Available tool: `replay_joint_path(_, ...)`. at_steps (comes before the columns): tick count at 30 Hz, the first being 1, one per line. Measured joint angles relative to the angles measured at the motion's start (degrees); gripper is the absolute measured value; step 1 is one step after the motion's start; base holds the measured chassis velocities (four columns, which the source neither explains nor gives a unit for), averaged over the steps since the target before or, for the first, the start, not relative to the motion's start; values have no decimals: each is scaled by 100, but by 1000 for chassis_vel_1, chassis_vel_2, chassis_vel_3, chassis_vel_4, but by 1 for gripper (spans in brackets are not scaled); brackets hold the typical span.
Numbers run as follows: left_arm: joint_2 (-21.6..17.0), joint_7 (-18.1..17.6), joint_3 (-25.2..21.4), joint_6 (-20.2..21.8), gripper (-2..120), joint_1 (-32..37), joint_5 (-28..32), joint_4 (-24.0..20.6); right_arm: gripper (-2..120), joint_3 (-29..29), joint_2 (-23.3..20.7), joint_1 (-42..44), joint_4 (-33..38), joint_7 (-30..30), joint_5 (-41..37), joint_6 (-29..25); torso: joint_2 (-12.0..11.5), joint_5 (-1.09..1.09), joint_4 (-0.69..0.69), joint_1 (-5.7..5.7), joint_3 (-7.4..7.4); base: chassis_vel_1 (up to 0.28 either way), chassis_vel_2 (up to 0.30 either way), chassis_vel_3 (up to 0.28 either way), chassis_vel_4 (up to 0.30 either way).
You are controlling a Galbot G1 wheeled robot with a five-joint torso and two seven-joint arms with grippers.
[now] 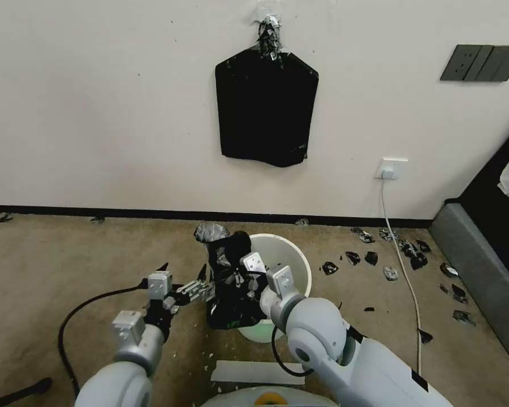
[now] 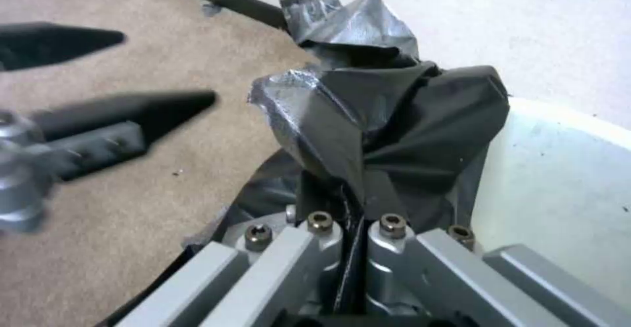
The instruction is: Place a trash bag onto the trash bin.
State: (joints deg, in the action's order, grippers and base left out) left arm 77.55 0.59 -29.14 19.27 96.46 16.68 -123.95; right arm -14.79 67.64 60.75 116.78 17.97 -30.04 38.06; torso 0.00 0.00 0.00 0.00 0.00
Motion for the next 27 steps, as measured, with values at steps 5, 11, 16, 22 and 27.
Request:
replay_joint_path(5, -126, 52, 139, 846, 100, -353, 248, 104, 0, -18, 16, -5, 11, 1, -10, -2, 0, -1, 0, 0, 0, 0, 0, 0, 0)
replay_joint_path(11, -236, -5, 193, 1583, 100, -595, 657, 240, 0, -6, 1, -3, 42, 8, -28, -17, 0, -1, 0, 0, 0, 0, 0, 0, 0)
replay_joint_path(16, -300, 8, 240, 1867, 100, -816, 1011, 455, 0, 34, -8, 34, 95, 9, -32, -49, 0, -1, 1, 0, 0, 0, 0, 0, 0)
replay_joint_path(22, -331, 2, 352, 1870, 100, -1030, 1189, 625, 0, 43, -26, 78, 112, 7, -32, -58, 0, -1, 0, 0, 0, 0, 0, 0, 0)
replay_joint_path(27, -398, -4, 507, 1845, 100, -1198, 1243, 801, 0, 47, -31, 85, 116, 6, -32, -65, 0, 0, 0, 0, 0, 0, 0, 0, 0)
